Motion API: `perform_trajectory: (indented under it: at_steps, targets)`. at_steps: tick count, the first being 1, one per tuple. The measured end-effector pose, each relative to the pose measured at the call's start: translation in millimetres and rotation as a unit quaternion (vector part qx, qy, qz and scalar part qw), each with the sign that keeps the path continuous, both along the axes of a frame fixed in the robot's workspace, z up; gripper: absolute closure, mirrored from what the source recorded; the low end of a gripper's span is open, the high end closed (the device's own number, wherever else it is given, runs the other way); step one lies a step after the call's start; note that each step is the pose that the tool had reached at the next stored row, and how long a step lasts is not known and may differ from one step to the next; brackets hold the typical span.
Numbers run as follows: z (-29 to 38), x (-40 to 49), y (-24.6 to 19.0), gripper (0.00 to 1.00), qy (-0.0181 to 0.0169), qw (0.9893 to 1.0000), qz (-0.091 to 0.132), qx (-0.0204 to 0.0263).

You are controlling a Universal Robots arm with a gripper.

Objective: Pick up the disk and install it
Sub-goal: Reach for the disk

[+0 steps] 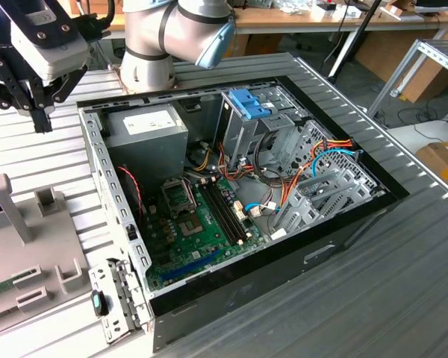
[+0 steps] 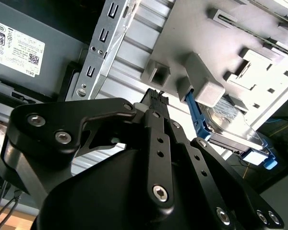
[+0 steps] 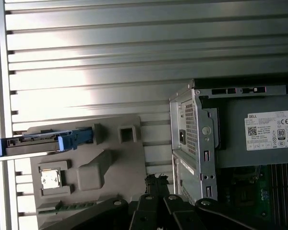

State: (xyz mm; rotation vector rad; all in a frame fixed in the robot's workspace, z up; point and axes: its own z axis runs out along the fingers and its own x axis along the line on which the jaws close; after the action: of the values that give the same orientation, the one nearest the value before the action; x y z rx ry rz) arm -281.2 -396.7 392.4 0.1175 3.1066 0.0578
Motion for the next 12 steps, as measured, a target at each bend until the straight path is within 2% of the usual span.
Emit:
perform_trajectory:
  at_steps: [12]
  targets:
    - [0.0, -3.9, 0.0, 0.89, 0.0000, 1.0000, 0.000, 0.0000]
